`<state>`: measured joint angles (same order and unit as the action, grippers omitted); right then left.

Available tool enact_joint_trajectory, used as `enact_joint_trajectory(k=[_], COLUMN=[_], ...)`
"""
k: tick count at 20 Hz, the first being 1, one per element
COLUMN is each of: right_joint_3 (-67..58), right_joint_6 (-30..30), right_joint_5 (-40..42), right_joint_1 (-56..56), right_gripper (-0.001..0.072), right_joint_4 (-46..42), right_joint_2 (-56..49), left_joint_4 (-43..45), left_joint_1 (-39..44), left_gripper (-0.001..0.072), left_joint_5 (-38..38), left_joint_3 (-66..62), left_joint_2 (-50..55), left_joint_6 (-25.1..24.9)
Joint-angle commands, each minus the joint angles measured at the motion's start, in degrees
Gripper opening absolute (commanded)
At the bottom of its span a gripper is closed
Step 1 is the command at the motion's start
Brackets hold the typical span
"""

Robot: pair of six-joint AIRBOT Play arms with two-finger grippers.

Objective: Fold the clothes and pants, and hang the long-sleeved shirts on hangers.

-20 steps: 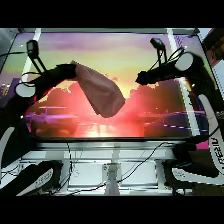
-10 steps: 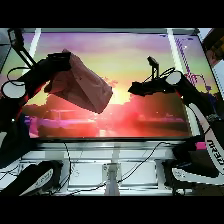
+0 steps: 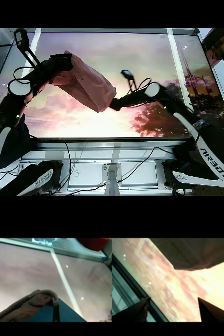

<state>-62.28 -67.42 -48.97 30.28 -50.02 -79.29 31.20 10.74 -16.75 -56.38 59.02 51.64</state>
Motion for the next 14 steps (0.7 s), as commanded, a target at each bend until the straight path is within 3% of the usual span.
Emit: enact_joint_trajectory(k=[1,4,7,12,14], right_joint_3=[0.07,0.04,0.02,-0.11,-0.11], right_joint_6=[4.04,1.27,-7.45,-8.28,-12.66], right_joint_5=[12.7,23.54,24.5,30.25,30.49], right_joint_1=[9.46,14.91,15.47,15.21,14.21], right_gripper=[0.0697,0.0696,0.0696,0.0695,0.0694], right_joint_4=[-9.38,-17.86,-20.48,-22.75,-23.78], right_joint_2=[-0.07,-1.79,-6.12,-9.73,-11.04], left_joint_4=[-0.02,0.0,-0.02,-0.04,-1.9], left_joint_1=[0.37,1.2,1.42,1.42,1.42], left_gripper=[0.0024,0.0024,0.0024,0.0025,0.0025], left_joint_5=[0.07,0.09,0.09,0.07,0.07], left_joint_3=[-0.04,-0.04,-0.04,-0.04,-0.04], left_joint_2=[0.11,0.11,-0.57,-2.23,-2.86], left_joint_6=[0.04,1.75,4.42,4.59,5.4])
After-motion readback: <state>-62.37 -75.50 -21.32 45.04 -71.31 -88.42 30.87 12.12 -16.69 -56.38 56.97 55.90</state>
